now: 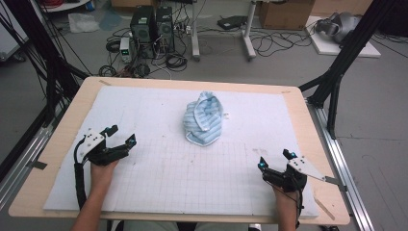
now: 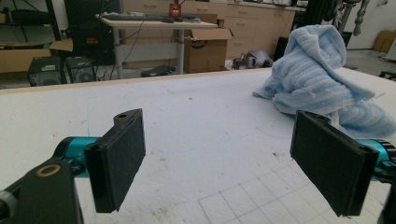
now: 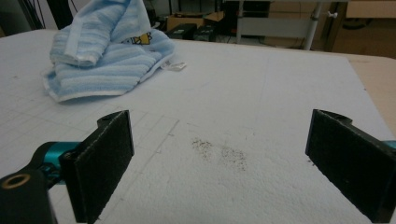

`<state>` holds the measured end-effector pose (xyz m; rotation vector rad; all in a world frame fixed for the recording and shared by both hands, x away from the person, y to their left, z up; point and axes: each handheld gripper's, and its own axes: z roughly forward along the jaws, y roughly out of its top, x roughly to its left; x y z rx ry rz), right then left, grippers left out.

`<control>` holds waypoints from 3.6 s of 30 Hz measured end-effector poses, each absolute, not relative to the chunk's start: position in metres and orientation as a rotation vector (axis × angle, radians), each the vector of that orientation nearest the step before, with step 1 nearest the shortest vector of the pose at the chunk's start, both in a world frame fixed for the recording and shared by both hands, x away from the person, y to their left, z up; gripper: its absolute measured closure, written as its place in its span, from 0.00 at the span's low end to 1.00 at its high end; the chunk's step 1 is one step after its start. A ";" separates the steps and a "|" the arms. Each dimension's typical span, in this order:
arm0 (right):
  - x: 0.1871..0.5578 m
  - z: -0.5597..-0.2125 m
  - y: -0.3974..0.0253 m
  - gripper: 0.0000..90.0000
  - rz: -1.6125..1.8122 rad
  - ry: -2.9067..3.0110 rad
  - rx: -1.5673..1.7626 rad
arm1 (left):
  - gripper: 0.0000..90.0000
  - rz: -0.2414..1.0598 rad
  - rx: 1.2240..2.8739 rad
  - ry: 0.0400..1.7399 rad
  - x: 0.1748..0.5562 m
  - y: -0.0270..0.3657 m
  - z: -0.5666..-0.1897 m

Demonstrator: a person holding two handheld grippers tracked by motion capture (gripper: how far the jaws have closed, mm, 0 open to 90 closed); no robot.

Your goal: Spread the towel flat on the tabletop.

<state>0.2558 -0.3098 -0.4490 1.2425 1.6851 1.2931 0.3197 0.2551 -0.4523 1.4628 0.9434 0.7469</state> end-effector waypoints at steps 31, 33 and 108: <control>0.368 -0.380 -0.176 0.18 1.314 2.120 0.970 | 0.18 0.744 1.461 0.938 0.319 0.256 -0.452; 0.379 -0.385 -0.167 0.20 1.290 2.149 0.984 | 0.18 0.745 1.460 0.937 0.319 0.256 -0.452; 0.332 -0.364 -0.123 0.88 1.682 2.421 0.626 | 0.20 0.739 1.442 0.941 0.319 0.258 -0.453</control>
